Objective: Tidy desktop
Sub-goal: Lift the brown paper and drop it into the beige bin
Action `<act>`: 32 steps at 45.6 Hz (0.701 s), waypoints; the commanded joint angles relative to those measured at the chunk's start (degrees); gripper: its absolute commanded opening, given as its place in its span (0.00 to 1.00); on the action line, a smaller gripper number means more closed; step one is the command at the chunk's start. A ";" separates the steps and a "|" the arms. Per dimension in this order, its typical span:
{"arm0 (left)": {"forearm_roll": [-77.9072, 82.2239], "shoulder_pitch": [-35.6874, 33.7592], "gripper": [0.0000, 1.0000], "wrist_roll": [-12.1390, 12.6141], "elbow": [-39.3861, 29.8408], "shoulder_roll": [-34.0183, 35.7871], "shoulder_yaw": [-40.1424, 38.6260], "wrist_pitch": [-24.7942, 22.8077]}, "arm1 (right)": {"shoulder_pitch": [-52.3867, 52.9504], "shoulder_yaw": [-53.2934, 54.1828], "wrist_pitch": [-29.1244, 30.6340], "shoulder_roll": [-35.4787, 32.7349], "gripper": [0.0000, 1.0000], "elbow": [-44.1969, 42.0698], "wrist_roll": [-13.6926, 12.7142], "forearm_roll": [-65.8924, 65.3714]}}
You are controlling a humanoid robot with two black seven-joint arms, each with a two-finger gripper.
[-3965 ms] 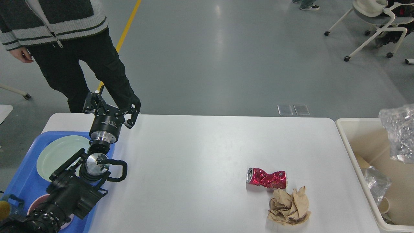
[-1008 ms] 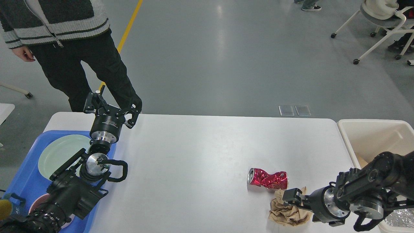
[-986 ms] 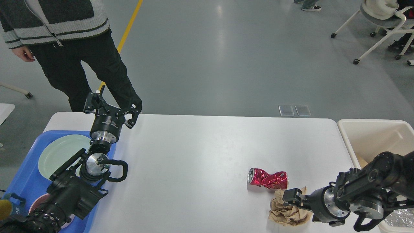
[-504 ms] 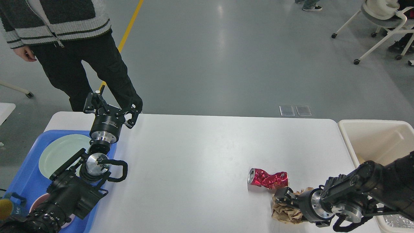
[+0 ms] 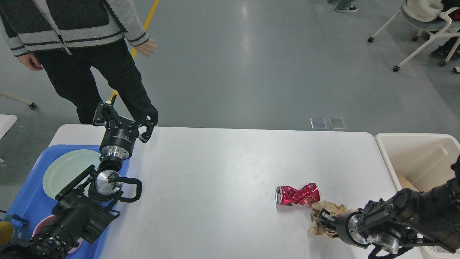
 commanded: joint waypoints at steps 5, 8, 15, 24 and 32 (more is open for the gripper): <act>0.00 0.00 0.97 0.00 0.00 0.00 0.00 -0.01 | 0.37 -0.63 0.06 -1.56 0.00 1.98 -0.08 -0.28; 0.00 0.00 0.97 0.00 0.00 0.00 0.00 -0.01 | 1.33 -0.81 0.06 -3.14 0.00 3.03 -0.08 -0.72; 0.00 0.00 0.97 0.00 0.00 0.00 0.00 -0.01 | 3.53 -3.09 0.50 -6.13 0.00 3.56 0.01 -3.62; 0.00 0.00 0.97 0.00 0.00 0.00 0.00 -0.01 | 12.75 -9.77 1.02 -9.99 0.00 5.85 0.01 -8.01; 0.00 0.00 0.97 0.00 0.00 0.00 0.00 -0.01 | 24.43 -13.82 9.09 -13.69 0.00 6.03 0.10 -12.32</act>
